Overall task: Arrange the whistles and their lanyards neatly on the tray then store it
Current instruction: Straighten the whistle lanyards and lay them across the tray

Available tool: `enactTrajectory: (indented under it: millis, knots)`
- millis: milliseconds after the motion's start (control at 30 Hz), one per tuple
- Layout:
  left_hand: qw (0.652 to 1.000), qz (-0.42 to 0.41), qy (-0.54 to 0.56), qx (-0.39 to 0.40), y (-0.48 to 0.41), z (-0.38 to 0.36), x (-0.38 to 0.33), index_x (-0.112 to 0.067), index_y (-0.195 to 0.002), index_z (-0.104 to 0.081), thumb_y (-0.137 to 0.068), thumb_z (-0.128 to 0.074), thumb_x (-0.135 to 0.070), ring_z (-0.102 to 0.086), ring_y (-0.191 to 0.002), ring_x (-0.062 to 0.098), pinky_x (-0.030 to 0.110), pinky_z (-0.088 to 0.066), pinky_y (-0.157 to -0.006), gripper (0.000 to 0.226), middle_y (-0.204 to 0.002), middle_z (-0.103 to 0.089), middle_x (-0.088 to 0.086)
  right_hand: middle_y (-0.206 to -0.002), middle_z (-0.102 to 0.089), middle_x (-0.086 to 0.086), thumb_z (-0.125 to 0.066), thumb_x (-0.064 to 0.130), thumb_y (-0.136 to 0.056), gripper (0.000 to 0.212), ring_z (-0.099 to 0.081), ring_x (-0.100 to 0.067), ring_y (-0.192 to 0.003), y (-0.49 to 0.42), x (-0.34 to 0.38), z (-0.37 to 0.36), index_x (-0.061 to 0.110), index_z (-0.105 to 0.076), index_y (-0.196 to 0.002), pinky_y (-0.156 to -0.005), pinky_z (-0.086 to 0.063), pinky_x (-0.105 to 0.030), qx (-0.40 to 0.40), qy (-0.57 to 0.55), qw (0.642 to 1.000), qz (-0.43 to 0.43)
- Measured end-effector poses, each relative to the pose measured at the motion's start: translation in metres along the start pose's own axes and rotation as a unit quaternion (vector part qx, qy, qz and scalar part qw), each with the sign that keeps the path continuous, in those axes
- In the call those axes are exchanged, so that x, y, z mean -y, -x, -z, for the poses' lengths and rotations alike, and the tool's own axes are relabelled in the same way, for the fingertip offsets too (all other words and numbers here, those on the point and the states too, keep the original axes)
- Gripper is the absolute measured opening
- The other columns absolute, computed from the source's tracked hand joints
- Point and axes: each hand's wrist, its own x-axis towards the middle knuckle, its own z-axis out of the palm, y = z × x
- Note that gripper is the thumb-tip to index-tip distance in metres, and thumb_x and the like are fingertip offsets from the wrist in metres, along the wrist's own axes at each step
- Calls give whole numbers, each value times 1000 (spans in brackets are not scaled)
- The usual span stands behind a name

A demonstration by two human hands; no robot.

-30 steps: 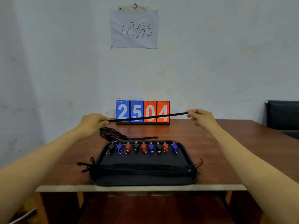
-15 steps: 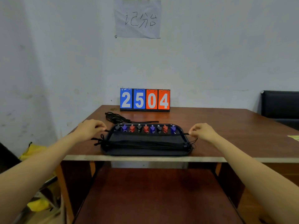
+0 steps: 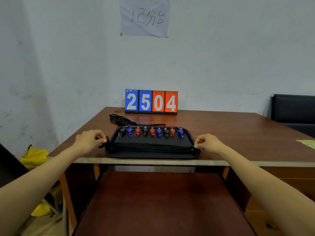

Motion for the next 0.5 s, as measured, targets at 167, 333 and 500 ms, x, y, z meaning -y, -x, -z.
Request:
enactTrajectory:
  millis: [167, 333, 500]
  knots:
    - [1000, 4, 6, 8, 0, -5, 3, -30, -84, -62, -87, -61, -38, -57, -103, 20, 47, -42, -96, 8, -95, -65, -9, -91, -63, -2, -59, 14, -90, 11, -56, -11, -80, -1, -2, -3, 18, -61, -81, -61, -40, -15, 7, -12, 1000, -1]
    - [1000, 5, 10, 8, -1, -8, 5, -32, -85, -62, -87, -62, -39, -57, -105, 19, 46, -42, -96, 7, -94, -64, -10, -85, -62, 1, -60, 15, -90, 15, -54, -8, -77, -1, -4, -2, 20, -61, -76, -61, -39, -16, 3, -22, 1000, -3]
    - [1000, 2, 6, -2, -2, -11, 4, -32, -86, -62, -88, -59, -41, -56, -108, 21, 45, -41, -95, 9, -105, -65, -5, -88, -63, 0, -63, 15, -88, 11, -55, -10, -80, -2, -5, -3, 19, -62, -78, -62, -40, -17, 6, -24, 1000, -4]
